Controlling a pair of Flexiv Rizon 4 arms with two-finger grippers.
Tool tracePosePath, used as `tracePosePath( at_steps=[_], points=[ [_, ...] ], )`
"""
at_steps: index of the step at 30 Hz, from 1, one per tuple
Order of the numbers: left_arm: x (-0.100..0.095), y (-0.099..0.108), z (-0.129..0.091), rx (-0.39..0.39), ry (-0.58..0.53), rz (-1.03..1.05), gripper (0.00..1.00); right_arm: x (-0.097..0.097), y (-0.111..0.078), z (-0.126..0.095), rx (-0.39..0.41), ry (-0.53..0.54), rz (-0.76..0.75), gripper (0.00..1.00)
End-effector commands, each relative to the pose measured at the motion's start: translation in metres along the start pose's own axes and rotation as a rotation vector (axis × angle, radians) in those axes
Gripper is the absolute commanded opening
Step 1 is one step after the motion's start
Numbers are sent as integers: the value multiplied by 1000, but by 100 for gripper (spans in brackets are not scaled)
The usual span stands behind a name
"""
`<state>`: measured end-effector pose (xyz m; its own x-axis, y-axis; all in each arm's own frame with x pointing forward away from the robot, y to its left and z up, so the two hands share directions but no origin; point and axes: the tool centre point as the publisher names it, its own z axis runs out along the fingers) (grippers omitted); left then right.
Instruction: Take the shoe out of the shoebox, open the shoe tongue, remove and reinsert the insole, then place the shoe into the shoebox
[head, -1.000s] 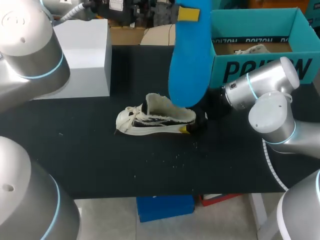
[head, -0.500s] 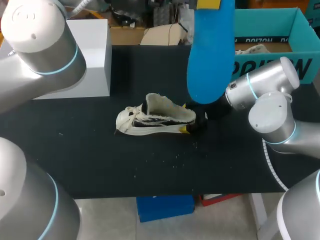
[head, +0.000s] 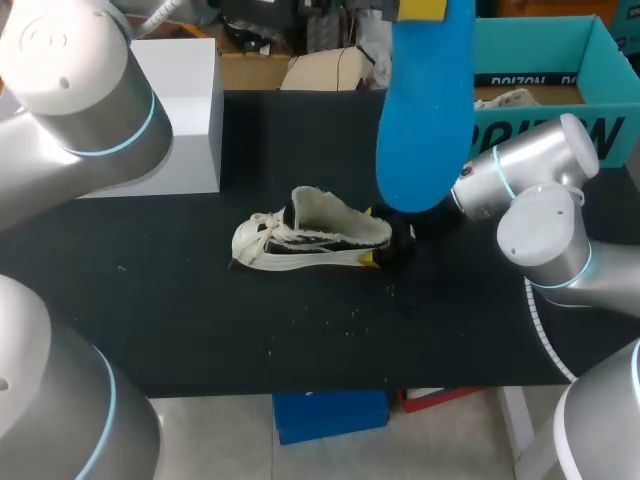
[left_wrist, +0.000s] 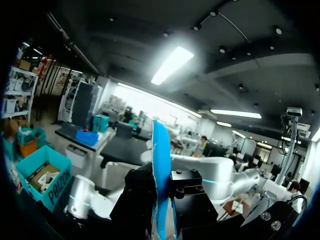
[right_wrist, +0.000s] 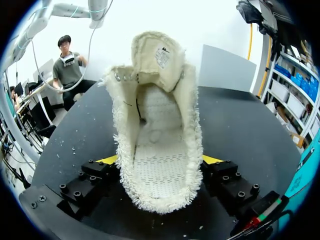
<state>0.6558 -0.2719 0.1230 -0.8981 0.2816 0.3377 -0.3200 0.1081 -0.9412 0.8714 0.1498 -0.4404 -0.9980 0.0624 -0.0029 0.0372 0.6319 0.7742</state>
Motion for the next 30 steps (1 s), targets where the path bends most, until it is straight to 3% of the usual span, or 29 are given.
tracePosePath(
  at_steps=[1, 3, 6, 8, 11, 16, 21, 30],
  points=[
    [1, 1, 0, 2, -4, -1, 0, 0, -4, -3, 117, -5, 0, 100],
    [1, 1, 0, 2, -4, -1, 0, 1, -6, -5, 176, -13, 2, 100],
    [1, 1, 0, 2, -4, -1, 0, 2, -10, -9, 326, -19, 14, 100],
    [1, 1, 0, 2, -4, -1, 0, 2, -11, -12, 376, -18, 21, 100],
    [1, 1, 0, 2, -4, -1, 0, 2, -12, -17, 526, -22, 18, 100],
    [1, 1, 0, 2, -4, -1, 0, 2, -15, -22, 670, -58, 56, 100],
    [1, 1, 0, 2, -4, -1, 0, 2, -13, -21, 734, -74, 95, 100],
    [1, 1, 0, 2, -4, -1, 0, -5, 7, -19, 858, -62, 67, 100]
  ],
)
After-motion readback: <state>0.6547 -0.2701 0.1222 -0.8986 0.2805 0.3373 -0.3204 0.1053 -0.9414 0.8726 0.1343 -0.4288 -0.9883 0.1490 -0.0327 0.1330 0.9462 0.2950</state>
